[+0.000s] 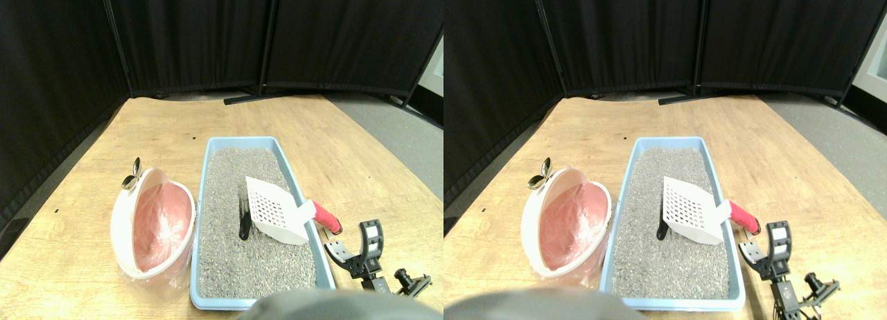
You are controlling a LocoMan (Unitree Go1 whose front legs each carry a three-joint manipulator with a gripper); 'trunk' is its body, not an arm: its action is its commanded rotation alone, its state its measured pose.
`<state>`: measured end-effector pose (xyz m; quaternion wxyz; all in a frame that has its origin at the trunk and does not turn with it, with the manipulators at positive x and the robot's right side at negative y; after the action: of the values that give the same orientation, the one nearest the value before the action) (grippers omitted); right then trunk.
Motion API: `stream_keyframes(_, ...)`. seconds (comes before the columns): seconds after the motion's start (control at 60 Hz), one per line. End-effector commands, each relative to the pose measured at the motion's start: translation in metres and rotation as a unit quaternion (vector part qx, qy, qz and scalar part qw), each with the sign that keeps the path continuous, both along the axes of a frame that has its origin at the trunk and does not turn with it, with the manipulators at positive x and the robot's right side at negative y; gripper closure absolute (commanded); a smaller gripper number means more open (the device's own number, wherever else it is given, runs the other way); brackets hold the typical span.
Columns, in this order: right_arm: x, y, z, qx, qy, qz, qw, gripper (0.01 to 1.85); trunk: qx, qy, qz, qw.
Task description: Scoop (unimanual)
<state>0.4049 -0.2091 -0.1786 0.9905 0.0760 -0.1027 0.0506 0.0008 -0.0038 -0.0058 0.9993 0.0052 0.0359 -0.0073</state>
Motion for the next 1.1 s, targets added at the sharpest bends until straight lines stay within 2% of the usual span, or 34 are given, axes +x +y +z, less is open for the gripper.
stream_keyframes(0.017,0.004,0.000,-0.001,0.013,-0.005,-0.002,1.000,0.92,-0.011,-0.0029,0.002,0.9999)
stream_keyframes(0.267,0.016,0.001,0.001,0.025,-0.007,0.006,1.000,0.89,-0.016,-0.0036,0.007,0.9998)
stream_keyframes(0.383,0.021,0.002,0.000,0.043,0.004,0.004,0.999,0.83,-0.018,-0.0037,0.008,0.9998)
stream_keyframes(0.583,0.032,0.003,-0.009,0.065,0.000,0.022,0.998,0.78,-0.018,-0.0013,0.007,0.9998)
stream_keyframes(0.833,0.037,0.004,-0.019,0.078,0.011,0.005,0.997,0.77,-0.019,0.0010,0.008,0.9998)
stream_keyframes(1.1,0.045,0.000,-0.022,0.076,0.011,-0.005,0.997,0.83,-0.016,-0.0010,0.007,0.9998)
